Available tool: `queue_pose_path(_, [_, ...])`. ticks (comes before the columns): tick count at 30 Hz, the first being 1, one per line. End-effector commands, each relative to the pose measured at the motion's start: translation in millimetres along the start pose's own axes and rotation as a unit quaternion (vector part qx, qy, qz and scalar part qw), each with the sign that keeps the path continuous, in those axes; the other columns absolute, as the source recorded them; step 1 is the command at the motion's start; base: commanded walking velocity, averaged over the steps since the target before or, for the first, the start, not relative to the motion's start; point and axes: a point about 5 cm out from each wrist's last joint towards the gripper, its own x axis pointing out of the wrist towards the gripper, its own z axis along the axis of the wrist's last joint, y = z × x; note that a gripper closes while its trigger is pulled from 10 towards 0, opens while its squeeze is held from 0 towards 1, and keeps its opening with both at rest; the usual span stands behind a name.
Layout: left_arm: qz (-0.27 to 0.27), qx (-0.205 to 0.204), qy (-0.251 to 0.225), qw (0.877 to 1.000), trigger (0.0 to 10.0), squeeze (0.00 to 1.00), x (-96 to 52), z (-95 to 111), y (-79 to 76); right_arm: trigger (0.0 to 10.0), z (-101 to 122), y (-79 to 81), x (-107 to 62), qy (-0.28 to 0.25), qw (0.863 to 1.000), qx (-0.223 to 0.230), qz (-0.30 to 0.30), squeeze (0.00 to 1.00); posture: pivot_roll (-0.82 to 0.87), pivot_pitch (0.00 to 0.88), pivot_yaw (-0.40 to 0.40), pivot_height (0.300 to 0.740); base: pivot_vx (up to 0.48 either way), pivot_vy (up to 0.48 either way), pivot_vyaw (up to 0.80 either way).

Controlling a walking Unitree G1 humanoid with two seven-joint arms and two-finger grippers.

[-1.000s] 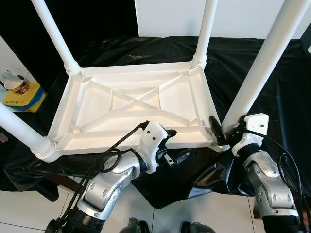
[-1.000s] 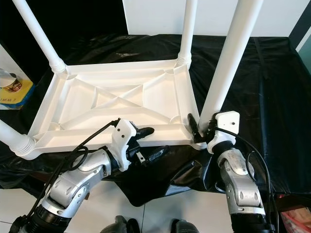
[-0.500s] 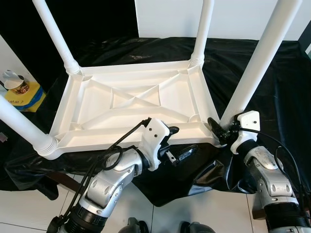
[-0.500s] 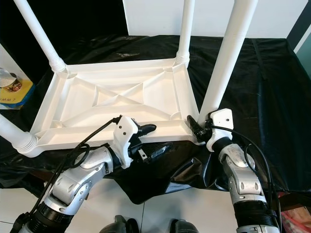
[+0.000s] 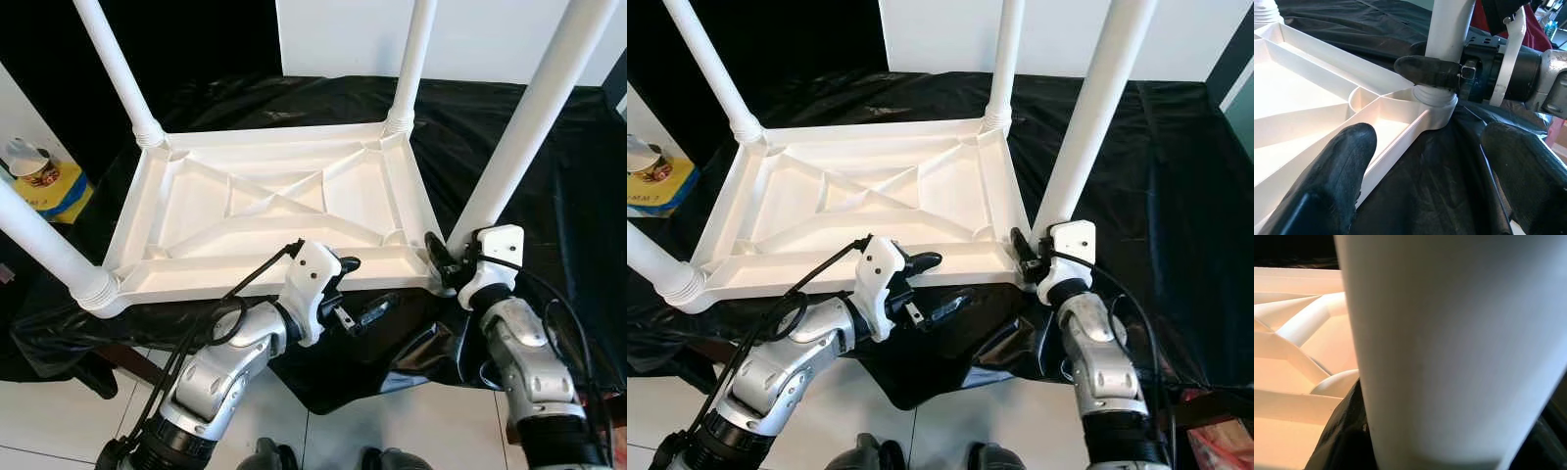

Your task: Building children table

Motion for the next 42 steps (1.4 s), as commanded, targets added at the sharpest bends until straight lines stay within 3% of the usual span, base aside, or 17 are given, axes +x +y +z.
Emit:
queue_pose_path(1, [0.003,0.000,0.007,1.000,10.0,0.00,-2.7,-5.0,1.2,10.0,-18.4,-8.1,-8.6,0.049,0.998,-0.001,-0.048,0.00,-0.01,0.136,0.003,0.740,0.000,0.000,0.00])
queue_pose_path(12, [0.005,0.003,0.009,1.000,10.0,0.00,-4.9,-4.0,3.1,10.0,-26.3,12.8,-21.0,0.070,0.981,0.014,-0.181,0.00,0.01,0.124,-0.001,0.740,0.000,0.000,0.00])
queue_pose_path(17, [0.005,0.005,0.009,1.000,10.0,0.00,-5.4,-3.7,3.2,10.0,-26.9,20.5,-22.5,0.076,0.974,0.024,-0.212,0.00,0.01,0.119,0.000,0.740,0.000,0.000,0.00])
queue_pose_path(37, [-0.003,0.003,0.005,1.000,10.0,0.00,-1.6,-3.4,-0.5,10.0,-12.8,28.3,-20.8,0.043,0.979,0.018,-0.196,0.00,-0.02,0.106,-0.002,0.740,0.000,0.000,0.00])
queue_pose_path(38, [-0.006,0.004,0.005,1.000,10.0,0.00,-0.5,-3.5,-0.9,10.0,-10.6,28.5,-20.2,0.036,0.981,0.020,-0.188,1.00,-0.03,0.101,-0.003,0.740,0.000,0.000,0.00])
queue_pose_path(42, [-0.010,0.003,0.004,1.000,10.0,0.00,1.0,-3.6,-1.5,10.0,-5.3,27.4,-20.0,0.018,0.986,0.023,-0.166,1.00,-0.04,0.098,0.001,0.740,0.000,0.000,0.00])
